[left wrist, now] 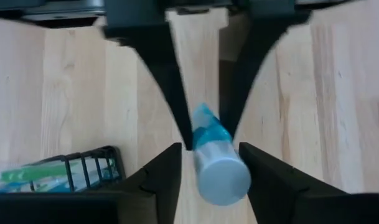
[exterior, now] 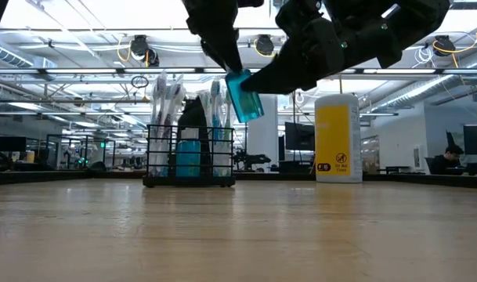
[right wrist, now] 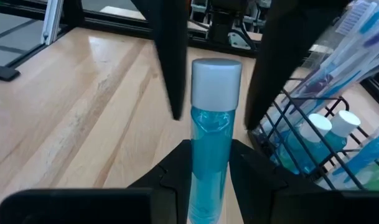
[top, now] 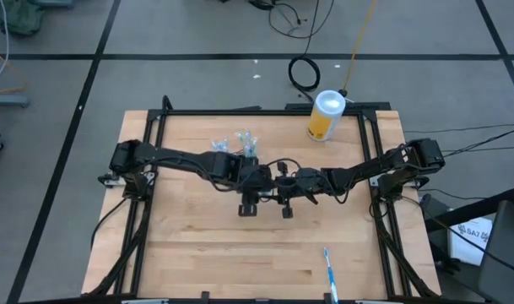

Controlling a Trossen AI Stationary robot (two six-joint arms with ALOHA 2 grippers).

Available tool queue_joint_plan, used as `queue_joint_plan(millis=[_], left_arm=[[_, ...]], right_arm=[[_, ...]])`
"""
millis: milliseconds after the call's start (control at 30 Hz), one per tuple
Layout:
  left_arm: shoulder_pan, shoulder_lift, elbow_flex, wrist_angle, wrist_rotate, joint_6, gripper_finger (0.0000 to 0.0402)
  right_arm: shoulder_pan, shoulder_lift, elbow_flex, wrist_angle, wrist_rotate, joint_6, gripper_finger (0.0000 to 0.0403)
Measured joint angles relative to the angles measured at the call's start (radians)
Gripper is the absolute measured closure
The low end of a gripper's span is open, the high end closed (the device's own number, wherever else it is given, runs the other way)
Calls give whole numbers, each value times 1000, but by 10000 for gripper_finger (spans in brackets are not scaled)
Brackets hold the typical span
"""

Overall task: Pick & Place toothbrushing station
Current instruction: Put the blue mouthwash into the black mesh organizer

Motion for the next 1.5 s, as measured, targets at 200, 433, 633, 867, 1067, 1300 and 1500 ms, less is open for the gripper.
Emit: queue_joint_plan(millis=[200,433,633,867,1067,1300,1500], left_arm=[[4,0,0,14,1,-6,269],[4,0,0,9,0,-6,278],[4,0,0,8,-1,-8,292],[4,0,0,-8,-2,-28,308],[3,-11,0,-110,-29,-90,298],[12,-132,0,-162,-53,-118,306],[95,-249,2,-183,-68,-144,301]], right_arm=[[0,0,0,-2,1,0,314],[0,0,0,-3,1,0,314],[0,0,0,-4,1,5,310],[4,0,0,-8,50,7,269],[14,0,0,-41,72,5,234],[13,-1,0,-85,133,7,216],[13,-1,0,-77,132,6,217]])
